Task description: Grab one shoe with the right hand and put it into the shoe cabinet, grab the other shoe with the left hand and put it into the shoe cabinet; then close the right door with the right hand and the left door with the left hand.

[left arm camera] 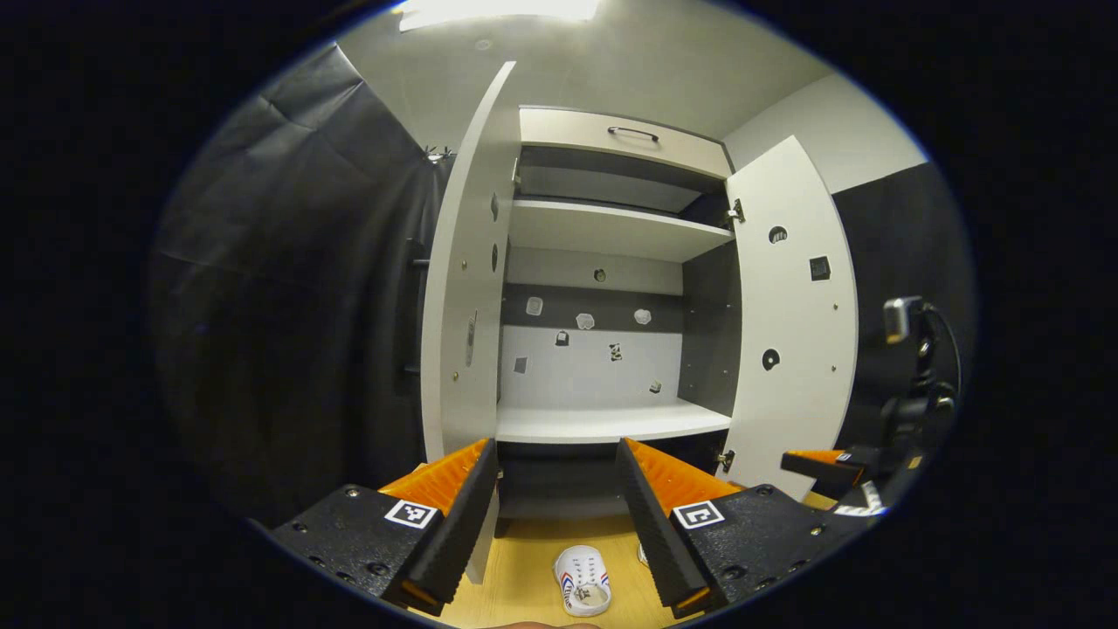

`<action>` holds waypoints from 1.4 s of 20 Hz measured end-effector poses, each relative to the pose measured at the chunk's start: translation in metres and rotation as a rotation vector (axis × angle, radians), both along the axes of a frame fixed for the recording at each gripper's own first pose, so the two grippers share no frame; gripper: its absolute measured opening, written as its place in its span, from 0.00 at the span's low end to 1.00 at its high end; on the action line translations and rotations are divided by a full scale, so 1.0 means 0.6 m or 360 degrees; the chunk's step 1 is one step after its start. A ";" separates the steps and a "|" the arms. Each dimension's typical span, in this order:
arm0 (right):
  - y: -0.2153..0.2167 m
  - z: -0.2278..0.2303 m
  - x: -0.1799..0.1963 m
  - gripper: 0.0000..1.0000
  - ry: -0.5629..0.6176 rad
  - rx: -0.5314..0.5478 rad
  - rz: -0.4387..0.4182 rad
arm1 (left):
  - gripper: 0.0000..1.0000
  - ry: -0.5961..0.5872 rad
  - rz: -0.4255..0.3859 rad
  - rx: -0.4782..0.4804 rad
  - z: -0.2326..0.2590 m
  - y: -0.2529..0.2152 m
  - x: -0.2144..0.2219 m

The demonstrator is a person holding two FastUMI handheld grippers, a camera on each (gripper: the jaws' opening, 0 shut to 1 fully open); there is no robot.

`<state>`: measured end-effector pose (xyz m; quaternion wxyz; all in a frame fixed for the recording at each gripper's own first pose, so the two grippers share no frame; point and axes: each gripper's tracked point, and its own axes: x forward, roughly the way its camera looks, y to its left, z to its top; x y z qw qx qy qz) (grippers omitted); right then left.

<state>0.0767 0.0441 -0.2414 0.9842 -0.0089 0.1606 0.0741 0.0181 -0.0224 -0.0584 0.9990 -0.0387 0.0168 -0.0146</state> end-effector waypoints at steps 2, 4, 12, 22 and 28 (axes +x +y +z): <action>0.018 -0.069 -0.001 0.99 0.0109 0.0026 0.0034 | 0.83 -0.0009 -0.0024 0.0011 -0.003 -0.014 -0.003; 0.032 -0.130 -0.003 0.94 0.0192 0.0019 0.0083 | 0.83 -0.0037 -0.0031 0.0030 -0.005 -0.020 -0.011; 0.035 -0.319 -0.008 0.98 0.0415 0.0111 0.0098 | 0.83 0.0093 0.0011 -0.0102 -0.109 -0.019 -0.024; 0.053 -0.450 -0.030 0.87 0.0599 0.0081 0.0000 | 0.85 0.0138 -0.0096 -0.0104 -0.173 -0.027 -0.020; 0.039 -0.512 -0.018 0.39 0.0671 0.0051 -0.0215 | 0.85 0.0173 -0.0135 -0.0039 -0.218 -0.028 -0.015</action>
